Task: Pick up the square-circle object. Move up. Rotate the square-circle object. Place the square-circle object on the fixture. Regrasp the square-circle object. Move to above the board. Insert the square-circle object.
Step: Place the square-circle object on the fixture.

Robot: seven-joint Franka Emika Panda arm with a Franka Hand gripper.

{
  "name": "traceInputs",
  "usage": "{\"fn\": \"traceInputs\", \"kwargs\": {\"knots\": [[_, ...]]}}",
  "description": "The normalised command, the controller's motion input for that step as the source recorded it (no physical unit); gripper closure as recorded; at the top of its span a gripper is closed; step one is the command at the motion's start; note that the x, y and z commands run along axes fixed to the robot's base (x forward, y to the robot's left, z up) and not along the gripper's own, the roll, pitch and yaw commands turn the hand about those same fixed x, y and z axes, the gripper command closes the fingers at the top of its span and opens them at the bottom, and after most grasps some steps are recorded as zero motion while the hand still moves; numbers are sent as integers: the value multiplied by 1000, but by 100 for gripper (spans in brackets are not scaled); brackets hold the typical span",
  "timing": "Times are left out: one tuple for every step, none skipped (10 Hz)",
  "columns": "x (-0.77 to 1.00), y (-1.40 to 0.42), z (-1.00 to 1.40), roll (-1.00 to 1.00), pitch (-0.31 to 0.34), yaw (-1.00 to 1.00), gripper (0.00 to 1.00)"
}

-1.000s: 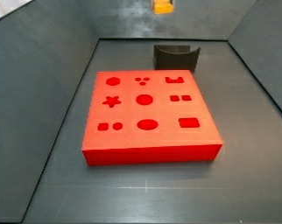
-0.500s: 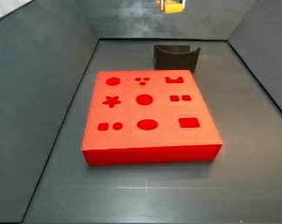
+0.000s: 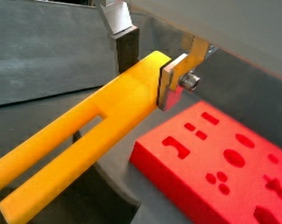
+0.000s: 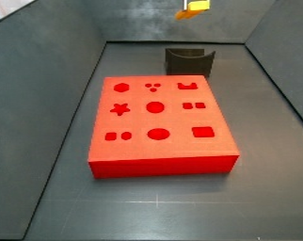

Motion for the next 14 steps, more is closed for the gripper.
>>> {"fn": "traceInputs", "kwargs": {"knots": [[65, 43, -15, -1000, 134, -117, 100], [52, 43, -12, -1000, 129, -127, 100], [71, 35, -19, -1000, 129, -159, 100], [85, 38, -24, -1000, 133, -174, 100], [96, 44, -24, -1000, 140, -212, 100], [94, 47, -22, -933, 128, -219, 100], [91, 47, -23, -695, 80, -214, 100], [88, 47, -26, -514, 46, -205, 100], [84, 39, -22, -281, 8, -185, 100], [99, 123, -1000, -175, 57, -218, 100], [98, 125, -1000, -145, 27, -194, 100], [125, 116, -1000, -141, -9, -165, 100], [129, 112, -1000, -132, -29, -139, 100], [136, 110, -1000, -126, -53, -117, 100]]}}
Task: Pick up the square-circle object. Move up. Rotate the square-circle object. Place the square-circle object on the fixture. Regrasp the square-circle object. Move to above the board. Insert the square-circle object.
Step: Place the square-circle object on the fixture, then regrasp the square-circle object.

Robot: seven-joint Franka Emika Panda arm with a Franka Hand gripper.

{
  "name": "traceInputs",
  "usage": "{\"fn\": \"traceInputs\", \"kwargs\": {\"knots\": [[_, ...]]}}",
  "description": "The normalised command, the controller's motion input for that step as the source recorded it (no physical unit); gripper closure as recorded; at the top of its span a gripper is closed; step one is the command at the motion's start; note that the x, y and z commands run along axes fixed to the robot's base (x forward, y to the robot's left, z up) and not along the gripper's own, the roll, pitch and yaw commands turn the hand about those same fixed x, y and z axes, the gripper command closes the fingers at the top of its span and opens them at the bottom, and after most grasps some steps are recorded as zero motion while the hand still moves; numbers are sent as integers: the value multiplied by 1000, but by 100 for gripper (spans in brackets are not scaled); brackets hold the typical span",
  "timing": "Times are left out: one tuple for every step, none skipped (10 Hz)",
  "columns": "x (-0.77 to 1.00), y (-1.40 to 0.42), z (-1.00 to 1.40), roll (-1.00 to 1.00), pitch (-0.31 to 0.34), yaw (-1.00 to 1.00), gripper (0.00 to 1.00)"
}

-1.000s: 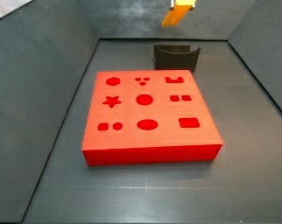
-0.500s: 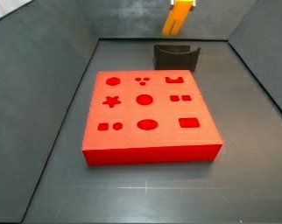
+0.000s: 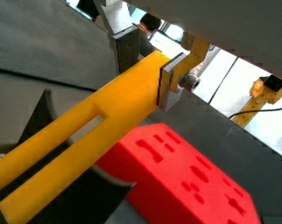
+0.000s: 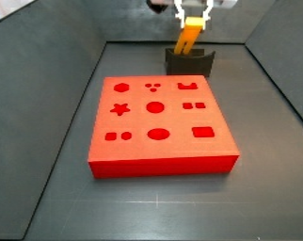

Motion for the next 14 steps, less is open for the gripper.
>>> {"fn": "traceInputs", "kwargs": {"knots": [[126, 89, -877, -118, -72, -92, 100], [104, 67, -705, -103, -80, -69, 100], [86, 43, -476, -82, -87, -41, 100], [74, 32, -309, -74, -85, -20, 100], [70, 26, -168, -72, -84, -4, 100], [0, 0, 0, 0, 0, 0, 0], [0, 0, 1000, 4, 76, 52, 0], [-5, 4, 1000, 11, 78, 49, 0], [-16, 6, 1000, 21, 88, 38, 0], [-26, 2, 1000, 49, 102, 6, 0], [-25, 5, 1000, 53, 107, -8, 0], [-28, 5, 882, 50, 105, -28, 0], [-26, 7, 694, 48, 94, -44, 0], [-22, 9, 442, 48, 84, -56, 0]]}}
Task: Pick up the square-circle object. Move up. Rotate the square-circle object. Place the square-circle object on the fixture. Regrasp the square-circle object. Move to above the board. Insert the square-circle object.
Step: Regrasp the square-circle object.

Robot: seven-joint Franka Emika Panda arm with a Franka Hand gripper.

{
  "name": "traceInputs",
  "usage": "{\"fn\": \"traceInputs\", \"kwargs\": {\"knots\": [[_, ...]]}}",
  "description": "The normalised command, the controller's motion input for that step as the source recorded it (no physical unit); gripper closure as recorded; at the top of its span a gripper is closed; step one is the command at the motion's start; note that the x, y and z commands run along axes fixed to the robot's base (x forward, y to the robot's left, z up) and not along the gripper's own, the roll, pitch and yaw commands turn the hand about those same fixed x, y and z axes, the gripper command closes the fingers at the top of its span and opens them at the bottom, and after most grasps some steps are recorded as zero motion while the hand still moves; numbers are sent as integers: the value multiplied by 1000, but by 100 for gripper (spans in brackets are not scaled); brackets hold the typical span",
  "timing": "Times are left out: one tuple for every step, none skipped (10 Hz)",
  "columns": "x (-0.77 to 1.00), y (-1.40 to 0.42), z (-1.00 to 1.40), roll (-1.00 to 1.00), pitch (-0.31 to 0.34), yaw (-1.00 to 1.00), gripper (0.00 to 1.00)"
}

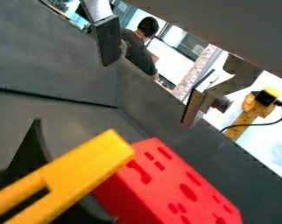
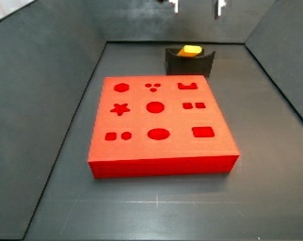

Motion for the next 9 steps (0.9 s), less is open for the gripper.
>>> {"fn": "traceInputs", "kwargs": {"knots": [[-19, 7, 317, 46, 80, -61, 0], [-1000, 0, 0, -28, -5, -32, 0], [-1000, 2, -25, -46, -34, -32, 0], [-1000, 1, 4, -14, -76, -47, 0], [-1000, -2, 4, 10, -84, -40, 0], [-1000, -1, 2, 44, -95, -22, 0], [-1000, -6, 9, 70, -103, -5, 0], [-985, -12, 14, 98, -110, 11, 0], [-897, -13, 15, 105, -112, 18, 0]]}}
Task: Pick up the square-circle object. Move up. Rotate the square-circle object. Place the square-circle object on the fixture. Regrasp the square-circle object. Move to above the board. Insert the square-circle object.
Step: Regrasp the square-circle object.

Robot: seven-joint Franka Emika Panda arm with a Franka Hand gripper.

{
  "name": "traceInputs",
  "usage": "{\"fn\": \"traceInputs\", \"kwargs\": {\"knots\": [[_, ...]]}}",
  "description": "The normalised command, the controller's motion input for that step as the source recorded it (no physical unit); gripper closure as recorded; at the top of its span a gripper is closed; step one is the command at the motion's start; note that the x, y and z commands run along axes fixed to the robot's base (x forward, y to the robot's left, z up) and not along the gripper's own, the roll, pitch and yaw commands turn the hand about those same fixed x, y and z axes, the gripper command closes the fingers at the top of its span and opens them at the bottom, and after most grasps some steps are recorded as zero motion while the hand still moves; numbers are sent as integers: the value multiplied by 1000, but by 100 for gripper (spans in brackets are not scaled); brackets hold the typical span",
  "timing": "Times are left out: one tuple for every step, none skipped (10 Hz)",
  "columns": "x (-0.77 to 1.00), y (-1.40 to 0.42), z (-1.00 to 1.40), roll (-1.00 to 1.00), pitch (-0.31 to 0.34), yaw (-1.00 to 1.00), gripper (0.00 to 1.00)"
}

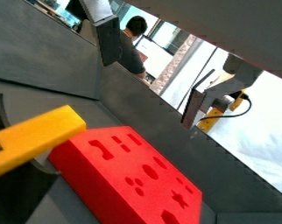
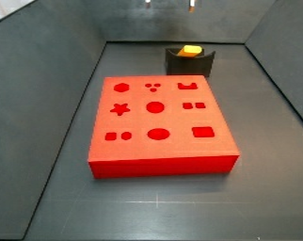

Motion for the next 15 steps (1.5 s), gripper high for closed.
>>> {"fn": "traceInputs", "kwargs": {"knots": [[-728, -9, 15, 111, -109, 34, 0], [-559, -8, 14, 111, -101, 42, 0], [-347, -514, -1000, 817, -16, -1000, 0], [-270, -520, -1000, 817, -18, -1000, 0], [-29, -445, -860, 805, -62, -1000, 0], [21, -235, -640, 790, -89, -1000, 0], [27, -104, -442, 772, -115, -1000, 0], [34, -66, -261, 760, -139, -1000, 0], [34, -43, -100, 751, -160, -1000, 0], [16, -23, -39, 740, -191, -1000, 0], [3, -20, -25, 731, -214, -1000, 0], [-16, -12, -2, 717, -245, -1000, 0], [-28, -15, -2, 706, -268, -1000, 0], [-38, -12, -3, 694, -290, -1000, 0], [-42, -5, 3, 682, -308, -1000, 0]]}}
